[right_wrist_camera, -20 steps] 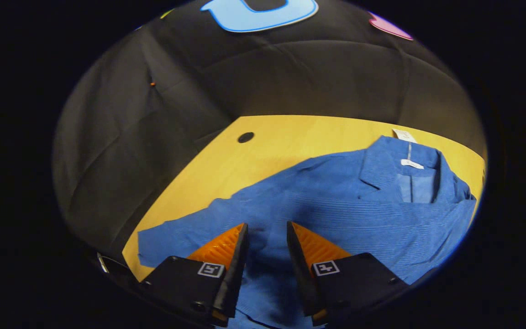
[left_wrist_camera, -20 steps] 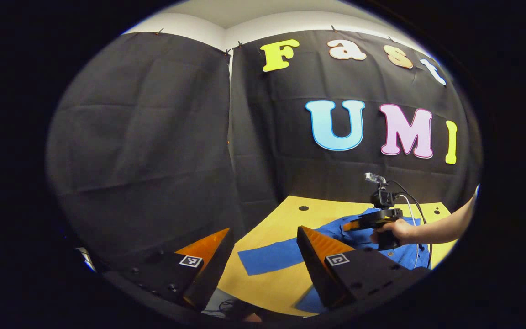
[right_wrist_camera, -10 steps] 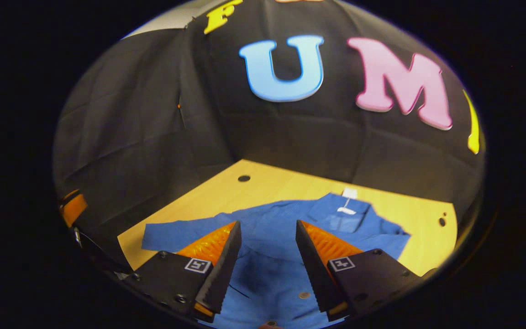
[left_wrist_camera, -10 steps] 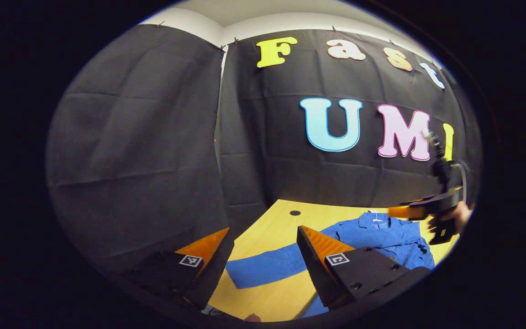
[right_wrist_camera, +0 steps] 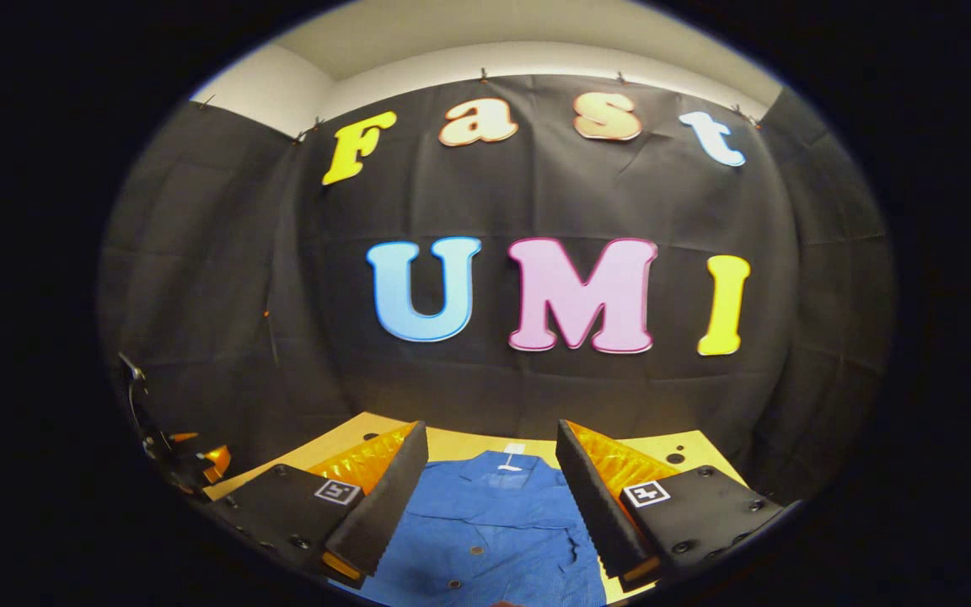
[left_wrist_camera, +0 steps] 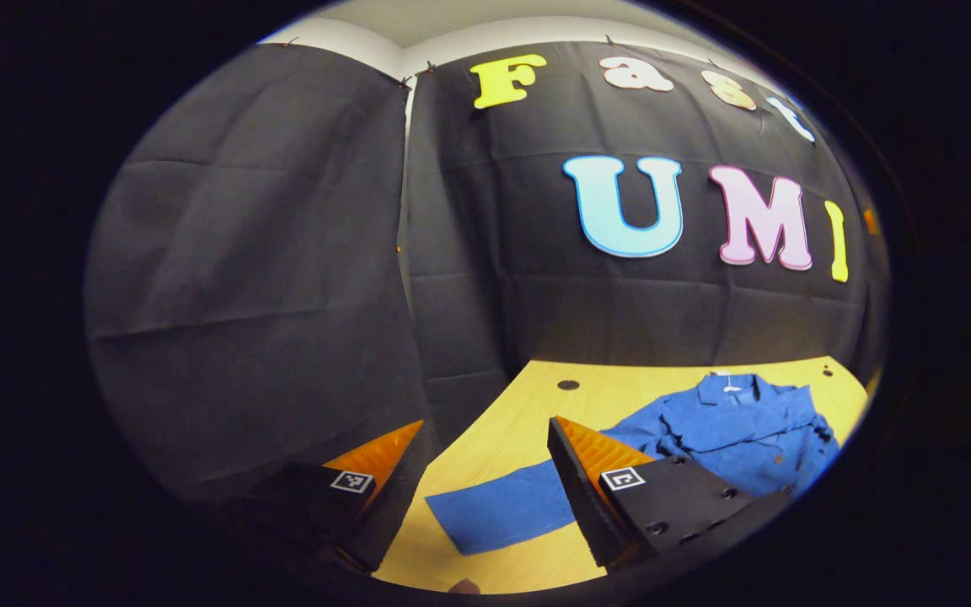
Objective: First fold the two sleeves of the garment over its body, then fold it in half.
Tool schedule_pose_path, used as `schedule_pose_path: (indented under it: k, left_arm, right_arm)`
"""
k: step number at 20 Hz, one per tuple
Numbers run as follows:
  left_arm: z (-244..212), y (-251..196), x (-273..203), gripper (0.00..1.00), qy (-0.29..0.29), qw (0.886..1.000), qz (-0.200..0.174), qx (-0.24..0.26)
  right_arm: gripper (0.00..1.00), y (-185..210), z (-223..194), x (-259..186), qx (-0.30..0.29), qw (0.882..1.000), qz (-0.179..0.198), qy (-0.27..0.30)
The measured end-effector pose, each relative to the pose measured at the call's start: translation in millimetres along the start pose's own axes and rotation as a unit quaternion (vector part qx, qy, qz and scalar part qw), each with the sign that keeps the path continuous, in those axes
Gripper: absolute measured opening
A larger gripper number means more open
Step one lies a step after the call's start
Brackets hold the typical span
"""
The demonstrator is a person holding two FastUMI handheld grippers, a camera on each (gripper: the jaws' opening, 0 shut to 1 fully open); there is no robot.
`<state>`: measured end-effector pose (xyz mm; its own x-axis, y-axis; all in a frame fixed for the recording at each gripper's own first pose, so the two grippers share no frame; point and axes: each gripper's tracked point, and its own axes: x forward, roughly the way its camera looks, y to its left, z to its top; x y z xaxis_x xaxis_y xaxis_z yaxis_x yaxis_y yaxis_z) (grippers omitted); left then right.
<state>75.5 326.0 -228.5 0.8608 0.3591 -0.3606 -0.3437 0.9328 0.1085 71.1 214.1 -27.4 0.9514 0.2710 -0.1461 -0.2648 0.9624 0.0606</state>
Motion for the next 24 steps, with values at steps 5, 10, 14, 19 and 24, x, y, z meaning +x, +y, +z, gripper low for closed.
schedule_pose_path:
  k: [5, 10, 14, 19, 24]
  left_arm:
    - [-56.5, 3.6, 38.6, 0.82, 0.109, 0.994, 0.011, 0.003]
    - [-124.1, 3.2, 67.7, 0.83, 0.229, 0.972, 0.027, -0.036]
    - [-142.0, 13.4, 77.3, 0.83, 0.256, 0.965, 0.034, -0.05]
    - [-160.3, 13.8, 97.0, 0.86, 0.243, 0.968, 0.032, -0.044]
    - [-169.1, 7.1, 86.0, 0.81, 0.249, 0.968, 0.002, -0.033]
  right_arm:
    - [0.97, -22.7, 10.4, -12.8, 0.015, 0.999, -0.041, -0.003]
    - [0.97, -48.2, 9.5, -26.2, 0.025, 0.997, -0.073, 0.009]
    - [0.9, -45.4, 4.6, -29.9, 0.027, 0.996, -0.077, 0.025]
    - [0.96, -40.9, 6.1, -28.3, 0.033, 0.996, -0.075, 0.025]
    - [0.96, -33.3, -0.5, -25.7, 0.051, 0.996, -0.067, 0.038]
